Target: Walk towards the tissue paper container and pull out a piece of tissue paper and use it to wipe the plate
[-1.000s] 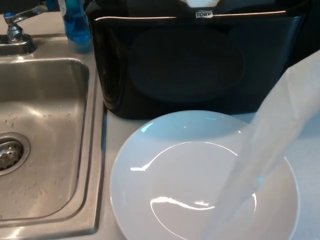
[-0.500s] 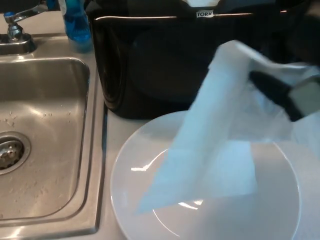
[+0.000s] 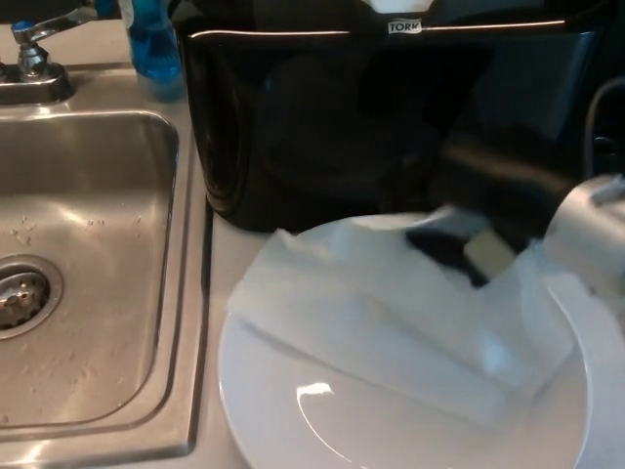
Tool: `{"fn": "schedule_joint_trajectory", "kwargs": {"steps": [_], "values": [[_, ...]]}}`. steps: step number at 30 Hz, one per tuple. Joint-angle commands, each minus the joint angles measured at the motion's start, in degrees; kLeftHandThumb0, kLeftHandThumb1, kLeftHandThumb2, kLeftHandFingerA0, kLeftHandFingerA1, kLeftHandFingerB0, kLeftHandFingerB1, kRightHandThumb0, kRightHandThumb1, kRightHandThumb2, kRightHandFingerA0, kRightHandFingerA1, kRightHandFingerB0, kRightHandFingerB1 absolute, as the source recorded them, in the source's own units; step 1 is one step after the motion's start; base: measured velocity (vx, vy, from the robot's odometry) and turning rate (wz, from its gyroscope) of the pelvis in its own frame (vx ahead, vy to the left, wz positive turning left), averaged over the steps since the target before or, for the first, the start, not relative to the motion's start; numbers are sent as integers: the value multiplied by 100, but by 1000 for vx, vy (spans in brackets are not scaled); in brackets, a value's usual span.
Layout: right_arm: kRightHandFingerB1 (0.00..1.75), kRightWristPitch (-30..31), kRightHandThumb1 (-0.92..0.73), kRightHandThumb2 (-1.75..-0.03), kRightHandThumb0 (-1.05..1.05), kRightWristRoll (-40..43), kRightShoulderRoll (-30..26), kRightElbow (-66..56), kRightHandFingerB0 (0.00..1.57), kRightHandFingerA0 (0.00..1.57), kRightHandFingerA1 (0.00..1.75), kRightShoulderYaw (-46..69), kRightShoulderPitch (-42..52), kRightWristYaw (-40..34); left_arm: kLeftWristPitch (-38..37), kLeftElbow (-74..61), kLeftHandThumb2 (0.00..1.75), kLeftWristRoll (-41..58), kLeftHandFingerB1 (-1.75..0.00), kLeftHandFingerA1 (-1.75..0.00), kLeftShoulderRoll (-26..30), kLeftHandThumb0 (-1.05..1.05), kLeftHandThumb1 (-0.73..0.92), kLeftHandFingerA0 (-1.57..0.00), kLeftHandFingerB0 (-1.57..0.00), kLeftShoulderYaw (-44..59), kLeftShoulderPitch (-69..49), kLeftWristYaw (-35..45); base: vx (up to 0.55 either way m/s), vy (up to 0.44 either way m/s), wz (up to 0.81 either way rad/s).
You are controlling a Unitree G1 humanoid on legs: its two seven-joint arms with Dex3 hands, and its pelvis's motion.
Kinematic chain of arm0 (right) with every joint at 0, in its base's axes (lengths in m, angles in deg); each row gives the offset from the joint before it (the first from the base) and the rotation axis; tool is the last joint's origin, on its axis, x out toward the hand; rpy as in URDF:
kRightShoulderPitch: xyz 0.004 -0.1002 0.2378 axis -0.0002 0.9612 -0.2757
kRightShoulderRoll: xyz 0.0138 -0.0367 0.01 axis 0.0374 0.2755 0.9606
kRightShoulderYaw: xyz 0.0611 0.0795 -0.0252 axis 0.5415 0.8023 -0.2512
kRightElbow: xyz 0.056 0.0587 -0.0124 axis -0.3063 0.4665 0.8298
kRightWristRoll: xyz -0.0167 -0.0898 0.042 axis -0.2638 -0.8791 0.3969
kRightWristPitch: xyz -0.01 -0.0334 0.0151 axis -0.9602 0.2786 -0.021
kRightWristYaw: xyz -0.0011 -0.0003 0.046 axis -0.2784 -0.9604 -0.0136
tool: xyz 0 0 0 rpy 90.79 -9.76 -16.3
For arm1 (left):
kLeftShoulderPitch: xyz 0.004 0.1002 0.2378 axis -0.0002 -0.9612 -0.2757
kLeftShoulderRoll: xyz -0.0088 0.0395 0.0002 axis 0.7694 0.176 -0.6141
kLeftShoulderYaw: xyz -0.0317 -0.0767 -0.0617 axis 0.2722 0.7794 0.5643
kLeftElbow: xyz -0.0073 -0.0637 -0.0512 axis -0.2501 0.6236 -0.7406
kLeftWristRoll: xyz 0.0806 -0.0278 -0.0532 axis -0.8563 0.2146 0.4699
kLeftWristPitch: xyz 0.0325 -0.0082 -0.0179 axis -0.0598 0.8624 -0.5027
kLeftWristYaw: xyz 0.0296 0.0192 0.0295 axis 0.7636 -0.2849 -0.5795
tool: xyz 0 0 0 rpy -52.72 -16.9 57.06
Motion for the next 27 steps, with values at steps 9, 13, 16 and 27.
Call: {"fn": "schedule_joint_trajectory", "kwargs": {"steps": [9,13,16,27], "values": [[151,-1664,-37,-146,-29,-1001,64,656,92,104,175,-405,591,-898,-111,201,64,-28,-70,-92,122,-17,65,-91,-80,93,244,-39,0,0,0],[141,-2024,-33,-144,-26,-1203,14,751,87,101,175,-417,701,-1129,-179,299,68,-25,-71,-92,145,-13,65,-91,-80,110,283,-7,0,0,0],[145,-2192,-36,-140,-25,-1355,11,819,86,105,175,-439,847,-1266,-134,279,64,35,-71,-94,116,-17,64,-93,-82,154,288,26,0,0,0],[143,-2485,-35,-139,-26,-1788,342,1325,90,107,175,-362,721,-1636,-173,309,68,-34,-71,-93,123,-14,64,-91,-81,115,254,31,0,0,0]]}}
